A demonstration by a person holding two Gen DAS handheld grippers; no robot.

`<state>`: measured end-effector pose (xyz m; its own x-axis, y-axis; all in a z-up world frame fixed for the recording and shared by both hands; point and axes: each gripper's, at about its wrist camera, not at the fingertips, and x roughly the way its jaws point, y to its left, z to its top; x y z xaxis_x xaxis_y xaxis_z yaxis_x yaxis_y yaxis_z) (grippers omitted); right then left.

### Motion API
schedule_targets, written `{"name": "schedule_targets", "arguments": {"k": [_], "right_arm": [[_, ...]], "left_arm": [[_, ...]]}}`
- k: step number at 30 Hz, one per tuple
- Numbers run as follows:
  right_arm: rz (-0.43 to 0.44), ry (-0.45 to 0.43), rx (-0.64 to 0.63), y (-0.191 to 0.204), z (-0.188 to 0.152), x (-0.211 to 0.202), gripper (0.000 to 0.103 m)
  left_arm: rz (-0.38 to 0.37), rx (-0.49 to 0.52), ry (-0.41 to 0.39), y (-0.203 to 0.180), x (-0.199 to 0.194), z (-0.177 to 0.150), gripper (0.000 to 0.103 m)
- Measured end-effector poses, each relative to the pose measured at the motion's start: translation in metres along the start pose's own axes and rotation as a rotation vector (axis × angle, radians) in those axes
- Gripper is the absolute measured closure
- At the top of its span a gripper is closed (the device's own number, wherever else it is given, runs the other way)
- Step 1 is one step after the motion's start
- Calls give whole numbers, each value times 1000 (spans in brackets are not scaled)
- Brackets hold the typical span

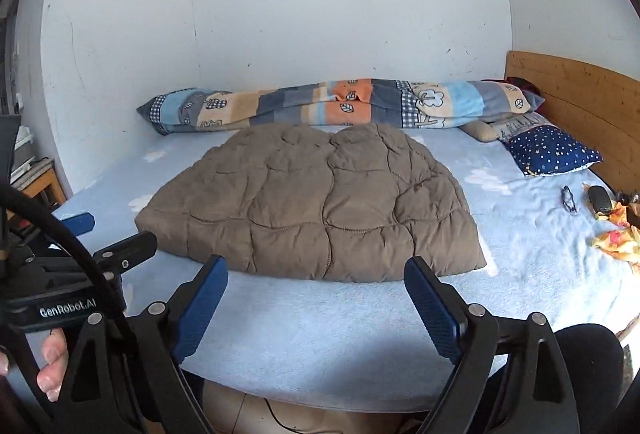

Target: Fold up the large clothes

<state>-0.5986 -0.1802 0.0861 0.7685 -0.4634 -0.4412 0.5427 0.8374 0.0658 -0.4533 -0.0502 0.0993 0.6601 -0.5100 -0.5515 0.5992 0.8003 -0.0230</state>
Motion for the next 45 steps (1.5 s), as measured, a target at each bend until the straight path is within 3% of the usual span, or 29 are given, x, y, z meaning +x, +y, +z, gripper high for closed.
{"name": "schedule_targets", "arguments": {"k": [2, 6, 11, 14, 17, 26, 45], "right_arm": [[-4, 9, 0, 1, 1, 0, 9], [-18, 76, 27, -3, -11, 14, 7], [-57, 126, 53, -10, -17, 33, 7], [-56, 159, 41, -5, -20, 48, 7], [-36, 190, 24, -3, -24, 59, 7], [-30, 219, -2, 2, -32, 74, 7], [-33, 231, 6, 0, -34, 77, 7]], "left_arm": [[26, -23, 6, 2, 4, 2, 3], [2, -73, 40, 5, 21, -11, 3], [78, 1, 25, -3, 41, -18, 3], [46, 5, 95, -3, 57, -23, 3], [65, 39, 135, -8, 72, -28, 3], [81, 79, 177, -14, 87, -35, 3], [92, 97, 189, -16, 90, -36, 3]]}}
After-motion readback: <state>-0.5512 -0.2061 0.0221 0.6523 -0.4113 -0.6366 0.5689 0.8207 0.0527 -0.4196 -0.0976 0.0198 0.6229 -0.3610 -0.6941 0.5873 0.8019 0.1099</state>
